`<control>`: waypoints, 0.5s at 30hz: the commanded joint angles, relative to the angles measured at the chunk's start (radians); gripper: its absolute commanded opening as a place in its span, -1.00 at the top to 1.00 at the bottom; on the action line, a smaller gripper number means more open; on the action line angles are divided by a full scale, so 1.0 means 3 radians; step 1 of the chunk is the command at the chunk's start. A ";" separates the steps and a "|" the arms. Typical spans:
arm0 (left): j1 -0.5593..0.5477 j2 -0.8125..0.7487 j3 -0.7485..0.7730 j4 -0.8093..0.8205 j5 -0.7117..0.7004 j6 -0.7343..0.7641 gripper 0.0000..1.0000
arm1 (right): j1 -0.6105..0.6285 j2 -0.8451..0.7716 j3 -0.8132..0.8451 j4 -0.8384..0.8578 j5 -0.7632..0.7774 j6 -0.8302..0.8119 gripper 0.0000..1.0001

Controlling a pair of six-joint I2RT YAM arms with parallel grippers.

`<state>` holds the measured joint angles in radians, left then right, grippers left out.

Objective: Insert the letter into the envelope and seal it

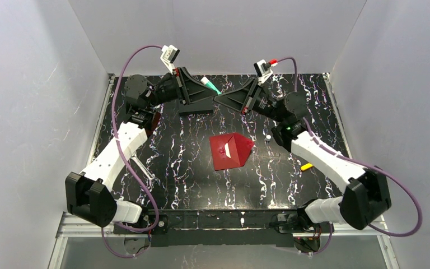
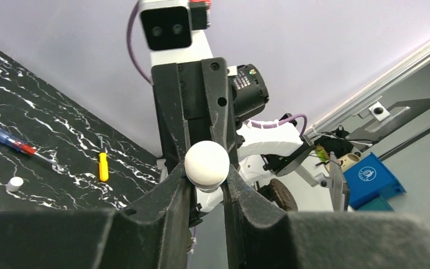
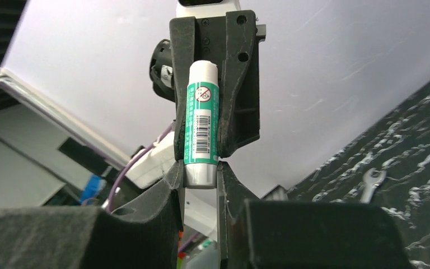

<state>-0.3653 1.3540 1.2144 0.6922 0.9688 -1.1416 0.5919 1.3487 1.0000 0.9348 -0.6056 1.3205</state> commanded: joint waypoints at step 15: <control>0.0220 -0.0064 -0.0267 0.0346 -0.0665 -0.0441 0.03 | 0.0033 -0.0331 0.0174 -0.1041 0.0387 -0.1314 0.97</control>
<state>-0.2962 1.3533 1.1488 0.7551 0.8120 -1.2514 0.5968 1.2556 1.0367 0.6014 -0.5129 0.9668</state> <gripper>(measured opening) 0.444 0.273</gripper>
